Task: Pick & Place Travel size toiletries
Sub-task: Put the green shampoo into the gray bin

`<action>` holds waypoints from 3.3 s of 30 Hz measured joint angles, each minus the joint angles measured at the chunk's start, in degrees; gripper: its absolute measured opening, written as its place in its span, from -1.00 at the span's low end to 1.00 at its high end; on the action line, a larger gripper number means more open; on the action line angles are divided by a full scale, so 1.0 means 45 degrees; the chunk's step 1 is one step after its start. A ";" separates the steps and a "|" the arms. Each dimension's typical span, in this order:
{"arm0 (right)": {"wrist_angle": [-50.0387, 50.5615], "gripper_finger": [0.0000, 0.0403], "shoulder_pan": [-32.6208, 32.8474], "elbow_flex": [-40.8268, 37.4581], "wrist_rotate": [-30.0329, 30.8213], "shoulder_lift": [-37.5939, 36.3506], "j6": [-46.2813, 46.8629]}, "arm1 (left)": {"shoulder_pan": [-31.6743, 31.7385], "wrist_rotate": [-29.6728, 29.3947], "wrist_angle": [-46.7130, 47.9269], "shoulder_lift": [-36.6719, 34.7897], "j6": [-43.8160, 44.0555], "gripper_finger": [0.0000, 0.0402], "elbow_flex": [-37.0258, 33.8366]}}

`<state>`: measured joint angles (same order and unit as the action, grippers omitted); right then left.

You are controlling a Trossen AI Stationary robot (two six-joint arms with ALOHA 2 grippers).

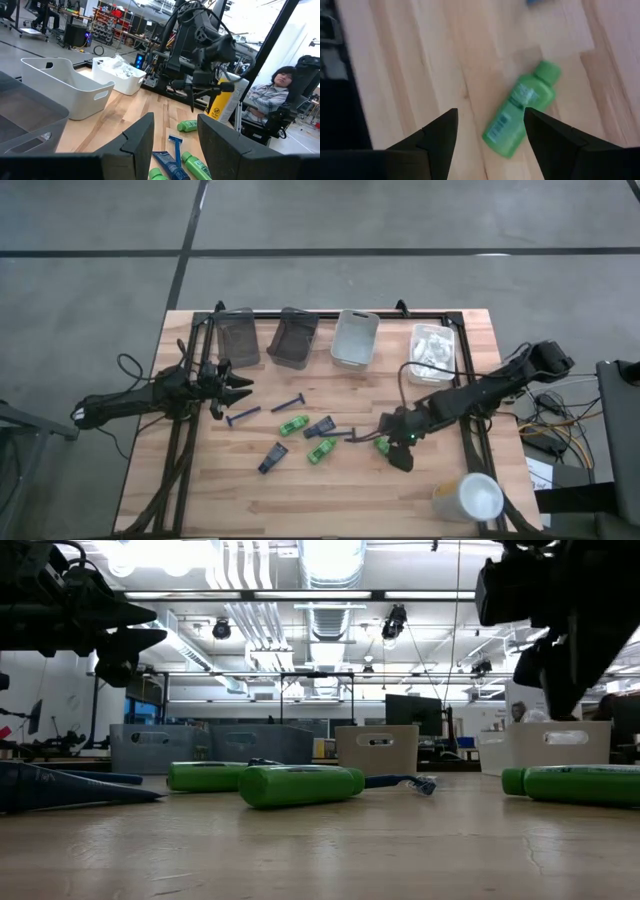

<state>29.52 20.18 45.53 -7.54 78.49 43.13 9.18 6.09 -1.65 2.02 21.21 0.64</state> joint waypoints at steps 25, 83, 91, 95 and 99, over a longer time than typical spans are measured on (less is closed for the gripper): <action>0.4213 0.19 0.0050 0.3755 0.0322 0.4414 0.1929 | 0.0009 0.0005 -0.0002 0.0005 0.0000 -0.22 0.0000; 0.3235 -0.24 -0.0424 0.3297 0.1336 0.3528 -0.0516 | 0.0007 0.0005 0.0000 0.0005 0.0000 -0.22 0.0000; 0.2868 -0.17 -0.1081 0.3299 0.1419 0.2178 -0.0788 | 0.0018 0.0000 0.0000 0.0005 0.0000 -0.22 0.0000; 0.2288 -0.19 -0.1324 0.3304 0.1430 0.1543 -0.1023 | 0.0018 0.0005 -0.0005 0.0005 0.0000 -0.22 0.0000; 0.1520 -0.23 -0.1544 0.3304 0.1432 0.0973 -0.1439 | 0.0018 0.0004 0.0000 0.0005 0.0000 -0.22 0.0000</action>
<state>36.36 13.23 60.40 -1.09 82.87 36.65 9.26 6.10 -1.65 2.04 21.21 0.64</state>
